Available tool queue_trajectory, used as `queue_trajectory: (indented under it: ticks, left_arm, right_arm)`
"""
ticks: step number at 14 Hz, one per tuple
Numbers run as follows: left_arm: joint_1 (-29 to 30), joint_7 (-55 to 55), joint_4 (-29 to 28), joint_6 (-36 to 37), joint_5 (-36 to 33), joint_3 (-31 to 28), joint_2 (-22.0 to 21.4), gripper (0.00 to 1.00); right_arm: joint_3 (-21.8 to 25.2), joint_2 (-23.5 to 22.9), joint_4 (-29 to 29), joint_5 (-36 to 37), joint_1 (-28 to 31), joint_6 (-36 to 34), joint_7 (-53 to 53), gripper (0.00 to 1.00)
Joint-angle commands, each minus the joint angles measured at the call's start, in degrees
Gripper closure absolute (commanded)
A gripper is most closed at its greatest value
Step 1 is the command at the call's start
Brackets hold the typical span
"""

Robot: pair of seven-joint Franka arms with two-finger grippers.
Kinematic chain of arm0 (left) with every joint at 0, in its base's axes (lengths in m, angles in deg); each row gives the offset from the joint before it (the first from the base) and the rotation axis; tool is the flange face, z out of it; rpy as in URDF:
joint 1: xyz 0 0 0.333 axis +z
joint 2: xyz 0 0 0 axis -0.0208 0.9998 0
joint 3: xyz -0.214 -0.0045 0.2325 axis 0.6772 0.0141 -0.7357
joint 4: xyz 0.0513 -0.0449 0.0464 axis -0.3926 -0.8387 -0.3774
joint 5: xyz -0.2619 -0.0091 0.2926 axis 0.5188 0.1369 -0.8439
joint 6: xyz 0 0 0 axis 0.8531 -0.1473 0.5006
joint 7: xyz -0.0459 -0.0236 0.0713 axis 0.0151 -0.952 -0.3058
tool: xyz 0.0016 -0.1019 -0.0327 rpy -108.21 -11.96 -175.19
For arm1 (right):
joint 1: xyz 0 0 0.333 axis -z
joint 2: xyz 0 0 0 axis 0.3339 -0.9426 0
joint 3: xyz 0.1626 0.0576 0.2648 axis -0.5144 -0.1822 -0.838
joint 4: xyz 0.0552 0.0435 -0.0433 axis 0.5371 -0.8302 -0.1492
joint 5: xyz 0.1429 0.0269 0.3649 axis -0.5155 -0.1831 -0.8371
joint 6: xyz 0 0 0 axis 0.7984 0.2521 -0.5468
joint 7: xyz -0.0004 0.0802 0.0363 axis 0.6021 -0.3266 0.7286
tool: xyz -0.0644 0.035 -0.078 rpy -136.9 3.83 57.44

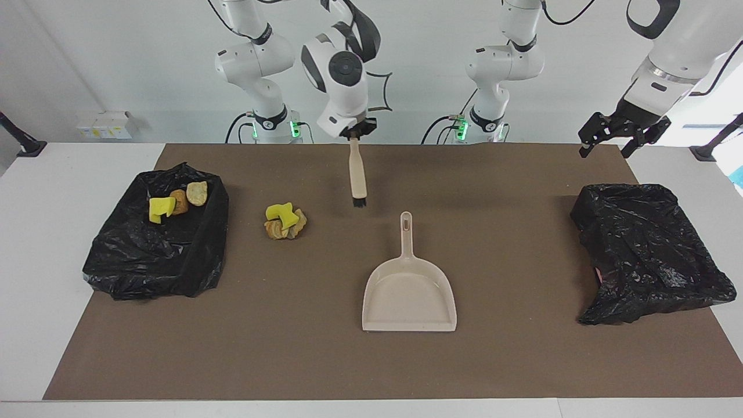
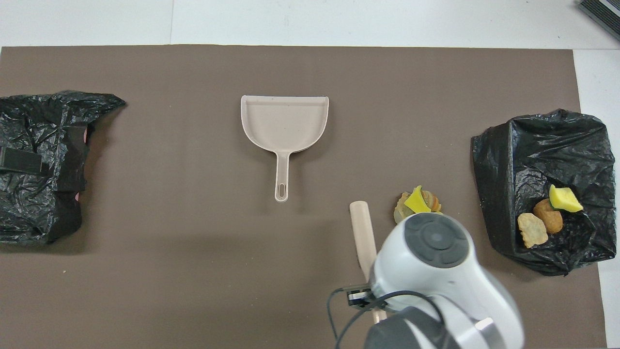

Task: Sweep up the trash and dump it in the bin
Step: 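Grasp the brush with the right gripper while the left gripper reaches the dustpan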

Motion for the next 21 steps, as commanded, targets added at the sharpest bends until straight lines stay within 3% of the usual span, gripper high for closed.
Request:
queue_trajectory:
  ticks: [1, 6, 9, 11, 15, 21]
  left_arm:
    - [0.03, 0.24, -0.37, 0.23, -0.97, -0.34, -0.74, 0.00]
    - [-6.02, -0.20, -1.94, -0.21, -0.70, 0.63, -1.52, 0.00]
    - [-13.12, -3.78, -5.02, -3.53, -0.35, 0.63, -1.44, 0.00]
    - [-17.61, -11.42, -7.13, -8.80, -0.35, 0.63, -0.39, 0.00]
    - [-24.12, -16.61, -7.93, -16.90, -0.35, 0.63, 3.73, 0.00]
    - [-31.68, -26.20, -4.86, -26.74, -1.05, 0.45, 16.21, 0.00]
  right_arm:
    - [-0.69, 3.17, -1.45, 6.26, 7.63, -1.86, 8.24, 1.00]
    - [-0.87, -0.07, -3.82, 20.32, 17.58, 3.74, 17.40, 1.00]
    - [-0.87, -2.36, -5.39, 23.69, 21.18, 8.41, 20.22, 1.00]
    - [-1.13, -3.06, -8.90, 23.69, 22.51, 11.92, 20.14, 1.00]
    - [-1.31, -4.38, -11.81, 22.03, 20.84, 14.57, 16.02, 1.00]
    - [-1.31, -6.49, -12.44, 12.54, 18.03, 17.65, 13.02, 1.00]
